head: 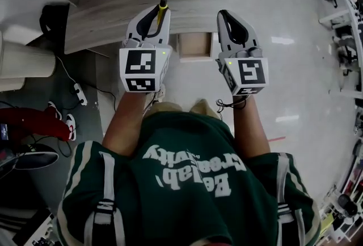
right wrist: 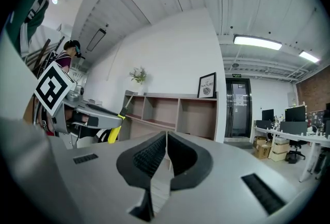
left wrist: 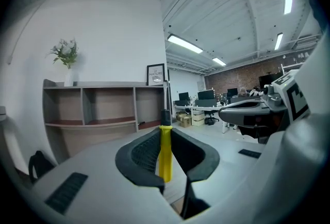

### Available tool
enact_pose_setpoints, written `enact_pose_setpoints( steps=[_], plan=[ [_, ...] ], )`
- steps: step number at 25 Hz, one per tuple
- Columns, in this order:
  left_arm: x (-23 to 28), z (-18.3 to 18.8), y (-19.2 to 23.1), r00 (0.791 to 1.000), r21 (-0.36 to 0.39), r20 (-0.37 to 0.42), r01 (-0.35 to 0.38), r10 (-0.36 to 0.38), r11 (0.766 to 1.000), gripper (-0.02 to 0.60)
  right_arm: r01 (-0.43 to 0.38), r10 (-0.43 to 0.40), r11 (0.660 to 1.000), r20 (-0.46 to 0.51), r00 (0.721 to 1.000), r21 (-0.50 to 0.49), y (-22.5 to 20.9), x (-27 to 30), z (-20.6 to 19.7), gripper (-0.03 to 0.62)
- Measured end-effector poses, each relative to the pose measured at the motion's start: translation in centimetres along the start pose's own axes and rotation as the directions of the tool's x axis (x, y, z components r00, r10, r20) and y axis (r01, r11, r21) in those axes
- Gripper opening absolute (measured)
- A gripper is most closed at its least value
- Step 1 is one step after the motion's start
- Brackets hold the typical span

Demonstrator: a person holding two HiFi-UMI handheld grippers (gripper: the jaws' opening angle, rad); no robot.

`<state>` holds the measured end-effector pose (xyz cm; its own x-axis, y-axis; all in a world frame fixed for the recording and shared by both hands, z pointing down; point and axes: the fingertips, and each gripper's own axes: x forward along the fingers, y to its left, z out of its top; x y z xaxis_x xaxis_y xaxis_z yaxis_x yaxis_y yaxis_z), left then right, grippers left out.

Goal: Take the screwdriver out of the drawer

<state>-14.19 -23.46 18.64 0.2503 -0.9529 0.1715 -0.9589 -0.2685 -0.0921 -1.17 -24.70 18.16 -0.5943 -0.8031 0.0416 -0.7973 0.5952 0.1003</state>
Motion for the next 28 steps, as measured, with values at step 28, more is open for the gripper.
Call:
enact_pose_setpoints(
  steps=[28],
  plan=[
    [-6.1,0.0,-6.7,0.99,0.004,0.019,-0.137,0.136,0.991,0.078,-0.108,0.109,0.994,0.043,0.993,-0.026,-0.4,-6.9,-0.3,0.037]
  ],
)
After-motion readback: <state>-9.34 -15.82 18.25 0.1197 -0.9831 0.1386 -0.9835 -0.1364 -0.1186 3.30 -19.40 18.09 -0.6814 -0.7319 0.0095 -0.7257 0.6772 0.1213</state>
